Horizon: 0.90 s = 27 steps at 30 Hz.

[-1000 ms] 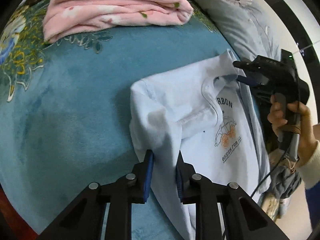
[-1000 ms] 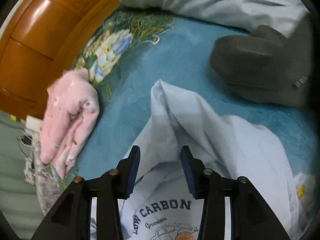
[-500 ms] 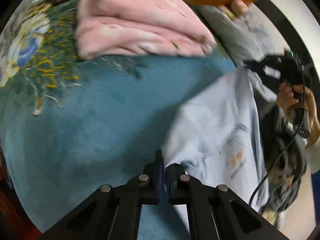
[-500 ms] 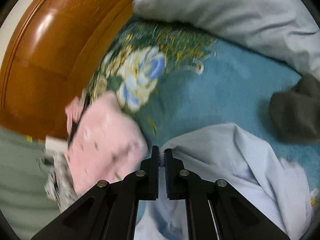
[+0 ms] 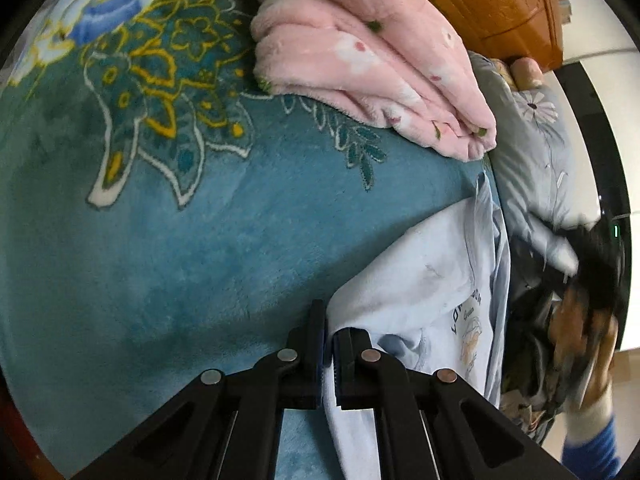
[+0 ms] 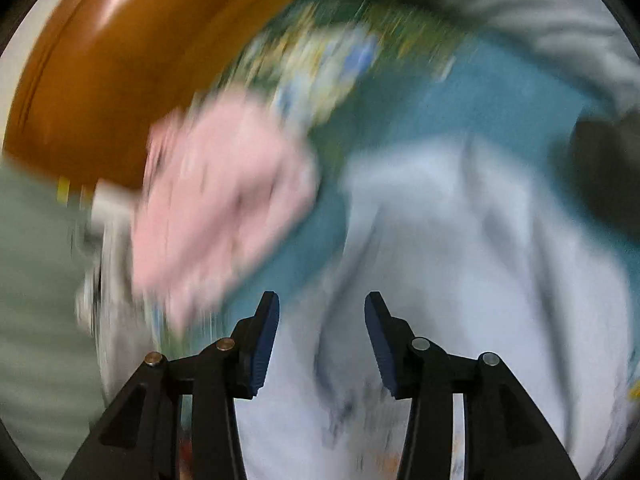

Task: Fold clothes

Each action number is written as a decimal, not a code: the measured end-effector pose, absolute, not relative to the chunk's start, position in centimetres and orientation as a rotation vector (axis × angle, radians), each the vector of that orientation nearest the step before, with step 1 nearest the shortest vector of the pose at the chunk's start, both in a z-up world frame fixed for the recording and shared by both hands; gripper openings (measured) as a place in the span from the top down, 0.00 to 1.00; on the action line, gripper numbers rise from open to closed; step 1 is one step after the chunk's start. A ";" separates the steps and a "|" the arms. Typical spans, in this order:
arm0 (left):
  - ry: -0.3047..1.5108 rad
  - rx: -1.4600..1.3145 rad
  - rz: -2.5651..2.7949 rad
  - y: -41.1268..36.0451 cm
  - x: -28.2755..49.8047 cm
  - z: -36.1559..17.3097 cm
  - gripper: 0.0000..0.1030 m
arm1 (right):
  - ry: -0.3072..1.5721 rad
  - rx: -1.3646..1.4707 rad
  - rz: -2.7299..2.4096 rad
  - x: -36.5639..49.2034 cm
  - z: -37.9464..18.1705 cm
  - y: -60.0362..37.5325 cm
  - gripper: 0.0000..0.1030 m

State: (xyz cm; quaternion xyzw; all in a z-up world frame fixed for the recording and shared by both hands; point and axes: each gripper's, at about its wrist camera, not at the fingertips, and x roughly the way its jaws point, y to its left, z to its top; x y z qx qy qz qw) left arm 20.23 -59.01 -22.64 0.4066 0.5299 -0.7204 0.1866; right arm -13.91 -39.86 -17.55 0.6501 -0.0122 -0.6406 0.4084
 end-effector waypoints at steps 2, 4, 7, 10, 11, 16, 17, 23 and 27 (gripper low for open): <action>1.516 1.126 -2.016 -59.0 20.4 -22.7 0.96 | 0.004 1.694 -1.523 -11.3 -19.6 -39.6 0.55; 1.531 1.118 -2.012 -58.7 20.6 -22.6 0.95 | -0.059 1.739 -1.494 -10.4 -21.2 -39.3 0.55; 1.541 1.132 -2.017 -57.9 21.0 -22.5 0.88 | -0.182 1.827 -1.467 -9.8 -22.6 -38.9 0.62; 1.552 1.145 -2.023 -57.1 21.3 -22.3 0.73 | -0.212 1.820 -1.463 -9.7 -21.7 -40.7 0.98; 1.555 1.150 -2.025 -56.9 21.4 -22.3 0.66 | -0.219 1.803 -1.457 -9.7 -21.1 -41.6 0.99; 1.554 1.187 -2.042 -55.1 20.9 -22.1 0.55 | -0.187 1.633 -1.521 -10.4 -16.9 -47.7 0.99; 1.542 1.204 -2.046 -54.5 20.5 -22.1 0.55 | -0.160 1.632 -1.539 -10.5 -16.9 -48.8 0.99; 1.437 1.318 -2.054 -52.0 19.0 -21.7 0.63 | -0.187 1.686 -1.480 -10.7 -18.6 -49.2 0.67; 1.308 1.397 -2.040 -51.0 18.3 -21.7 0.98 | -0.150 1.579 -1.558 -11.6 -16.0 -43.1 0.55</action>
